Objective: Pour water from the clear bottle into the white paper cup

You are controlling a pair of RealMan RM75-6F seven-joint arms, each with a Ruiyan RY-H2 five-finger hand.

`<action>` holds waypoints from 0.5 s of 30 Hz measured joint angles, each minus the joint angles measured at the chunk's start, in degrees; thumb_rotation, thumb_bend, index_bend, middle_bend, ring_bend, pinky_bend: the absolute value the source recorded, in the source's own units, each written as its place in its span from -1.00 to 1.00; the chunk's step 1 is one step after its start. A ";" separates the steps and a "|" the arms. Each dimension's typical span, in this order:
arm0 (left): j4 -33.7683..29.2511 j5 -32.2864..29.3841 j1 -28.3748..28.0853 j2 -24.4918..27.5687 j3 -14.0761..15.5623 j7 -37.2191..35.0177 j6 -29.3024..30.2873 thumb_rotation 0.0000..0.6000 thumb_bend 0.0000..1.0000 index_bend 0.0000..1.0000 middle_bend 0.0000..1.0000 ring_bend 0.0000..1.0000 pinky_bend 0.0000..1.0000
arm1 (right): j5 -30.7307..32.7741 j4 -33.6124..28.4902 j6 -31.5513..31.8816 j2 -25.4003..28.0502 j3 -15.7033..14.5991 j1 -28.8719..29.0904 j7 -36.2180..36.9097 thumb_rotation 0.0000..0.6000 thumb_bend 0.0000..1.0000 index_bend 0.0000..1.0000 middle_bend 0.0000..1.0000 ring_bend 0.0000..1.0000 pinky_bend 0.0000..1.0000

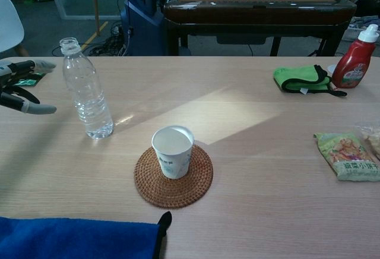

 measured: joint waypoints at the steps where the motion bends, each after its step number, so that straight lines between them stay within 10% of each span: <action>1: -0.03 -0.19 -0.18 -0.17 -0.13 -0.03 -0.12 1.00 -1.00 -1.00 -0.98 -0.92 -0.46 | 0.01 0.00 -0.05 0.04 0.02 0.02 0.09 1.00 -0.10 -0.51 -0.62 -0.95 -0.69; 15: 0.19 -4.96 -3.52 -3.48 -2.41 0.91 -3.59 1.00 -1.00 -1.00 -0.98 -0.92 -0.47 | 0.34 0.05 -0.46 0.42 0.26 0.19 0.83 1.00 -0.10 -0.51 -0.61 -0.94 -0.69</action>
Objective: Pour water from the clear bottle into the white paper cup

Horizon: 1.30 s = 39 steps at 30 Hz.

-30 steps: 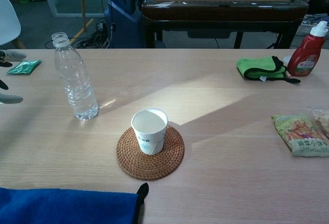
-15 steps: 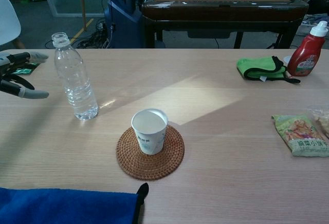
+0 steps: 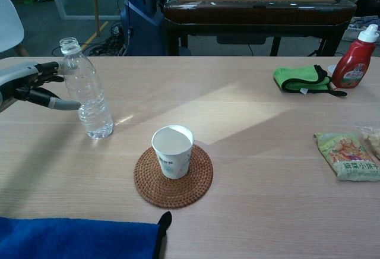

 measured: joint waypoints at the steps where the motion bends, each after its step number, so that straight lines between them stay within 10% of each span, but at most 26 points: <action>1: -0.03 -0.23 -0.15 -0.12 -0.11 -0.06 -0.22 1.00 -1.00 -1.00 -0.98 -0.92 -0.47 | -0.02 0.00 0.01 0.06 0.01 -0.01 0.11 1.00 -0.10 -0.51 -0.61 -0.94 -0.69; 39: 4.78 -8.09 -5.19 -8.54 -2.67 4.51 -2.61 1.00 -1.00 -1.00 -0.92 -0.91 -0.47 | -0.25 -0.22 -0.49 0.95 -0.02 0.08 1.66 1.00 -0.10 -0.51 -0.60 -0.92 -0.69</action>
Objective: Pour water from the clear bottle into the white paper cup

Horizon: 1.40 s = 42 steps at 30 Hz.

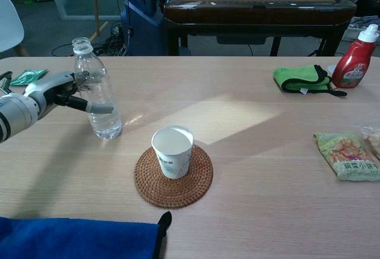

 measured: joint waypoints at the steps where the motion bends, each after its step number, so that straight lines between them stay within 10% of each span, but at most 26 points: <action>1: 0.29 -0.28 -0.11 -0.25 -0.08 0.07 -0.09 1.00 -1.00 -1.00 -0.92 -0.91 -0.47 | -0.02 -0.02 0.05 0.07 0.02 -0.01 0.12 1.00 -0.10 -0.51 -0.60 -0.92 -0.69; 21: 4.64 -2.56 -0.58 -4.79 -2.32 0.28 2.05 1.00 -1.00 -0.03 -0.19 -0.54 -0.47 | -0.24 0.00 0.29 0.66 0.23 -0.08 1.36 1.00 -0.10 -0.50 -0.53 -0.90 -0.69; 42: -0.41 7.18 1.54 -3.30 -1.42 -0.42 11.10 1.00 -1.00 0.39 0.44 -0.08 -0.26 | -0.15 0.14 -0.09 0.64 0.34 0.10 1.67 1.00 -0.10 -0.49 -0.47 -0.85 -0.69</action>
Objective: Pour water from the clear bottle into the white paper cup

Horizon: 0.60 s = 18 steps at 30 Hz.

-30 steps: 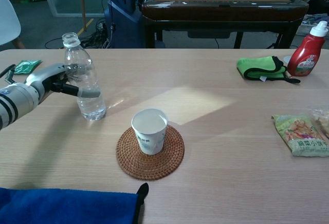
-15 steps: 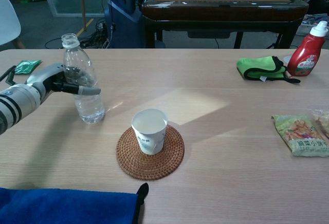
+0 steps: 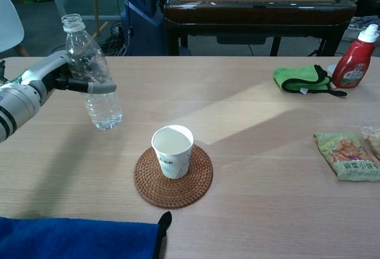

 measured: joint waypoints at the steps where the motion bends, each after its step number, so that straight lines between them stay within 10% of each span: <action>1: -0.76 0.48 0.20 0.52 0.24 0.55 0.42 1.00 -1.00 0.39 0.45 -0.07 -0.24 | 0.02 0.02 -0.07 -0.05 -0.02 0.02 -0.09 1.00 -0.10 -0.49 -0.47 -0.85 -0.69; 18: -20.72 4.88 2.31 15.27 7.93 29.76 4.68 1.00 -1.00 0.42 0.53 -0.02 -0.20 | 1.01 0.32 -0.99 -0.86 0.16 0.57 -1.41 1.00 -0.10 -0.49 -0.47 -0.85 -0.69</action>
